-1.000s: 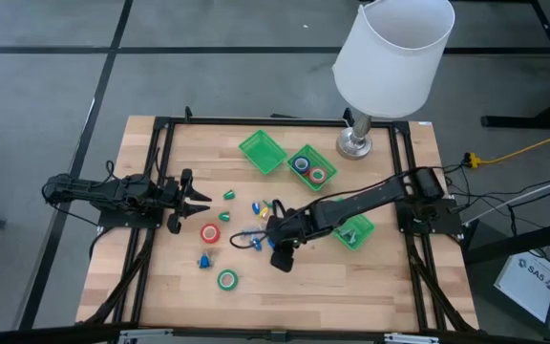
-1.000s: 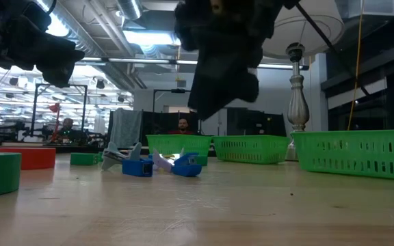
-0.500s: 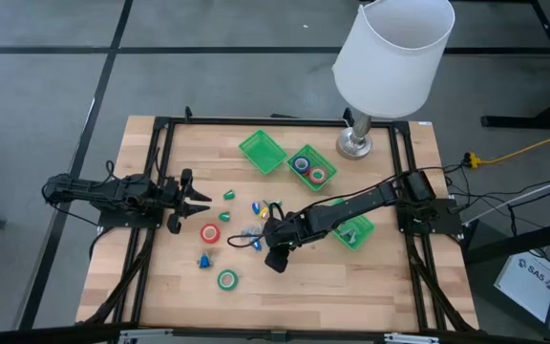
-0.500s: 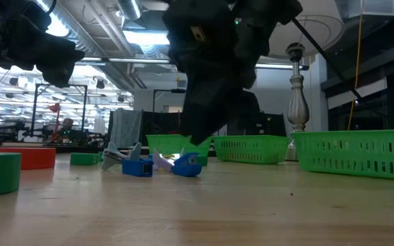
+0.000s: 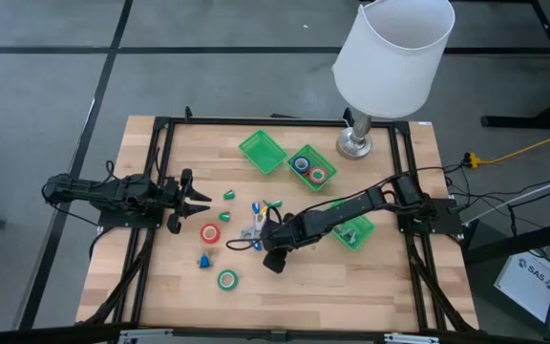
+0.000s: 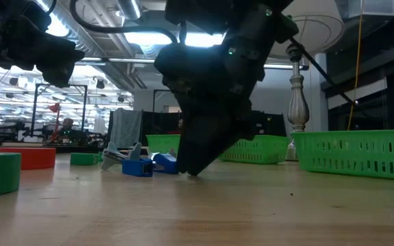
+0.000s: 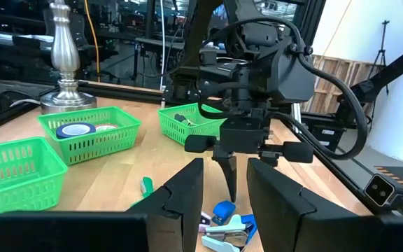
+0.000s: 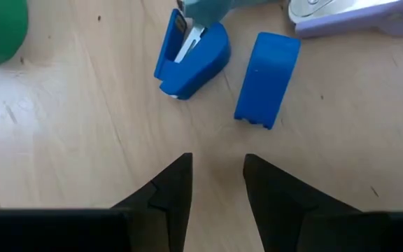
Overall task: Pick and place Stapler, Stapler remover, tape
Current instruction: Put the blue stapler into the top basket
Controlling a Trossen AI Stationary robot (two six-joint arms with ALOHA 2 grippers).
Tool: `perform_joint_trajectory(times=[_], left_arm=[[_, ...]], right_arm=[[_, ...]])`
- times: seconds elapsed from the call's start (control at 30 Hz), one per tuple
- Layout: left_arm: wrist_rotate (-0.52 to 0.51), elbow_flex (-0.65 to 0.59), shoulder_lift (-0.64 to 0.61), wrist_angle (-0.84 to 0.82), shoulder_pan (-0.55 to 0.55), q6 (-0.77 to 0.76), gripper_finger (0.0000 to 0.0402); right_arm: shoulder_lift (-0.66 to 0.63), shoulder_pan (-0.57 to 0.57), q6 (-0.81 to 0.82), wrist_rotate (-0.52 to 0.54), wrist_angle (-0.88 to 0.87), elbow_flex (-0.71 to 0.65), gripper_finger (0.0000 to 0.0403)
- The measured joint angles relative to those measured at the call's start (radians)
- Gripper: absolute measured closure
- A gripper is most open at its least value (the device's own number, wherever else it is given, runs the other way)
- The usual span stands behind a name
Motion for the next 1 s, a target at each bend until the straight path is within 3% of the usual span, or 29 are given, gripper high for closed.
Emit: perform_joint_trajectory(times=[0.27,0.43,0.63,1.0], left_arm=[[0.0,0.0,0.0,0.0,0.0,0.0,0.0295],[0.0,0.0,0.0,0.0,0.0,0.0,0.0295],[0.0,0.0,0.0,0.0,0.0,0.0,0.0295],[0.0,0.0,0.0,0.0,0.0,0.0,0.0295]], right_arm=[[0.001,-0.031,-0.081,0.037,-0.005,0.015,0.0267],[0.002,-0.05,-0.126,0.129,0.004,0.035,0.0267],[0.01,-0.064,-0.198,0.058,0.033,0.037,0.0267],[0.017,-0.074,-0.306,0.133,0.04,0.037,0.0268]])
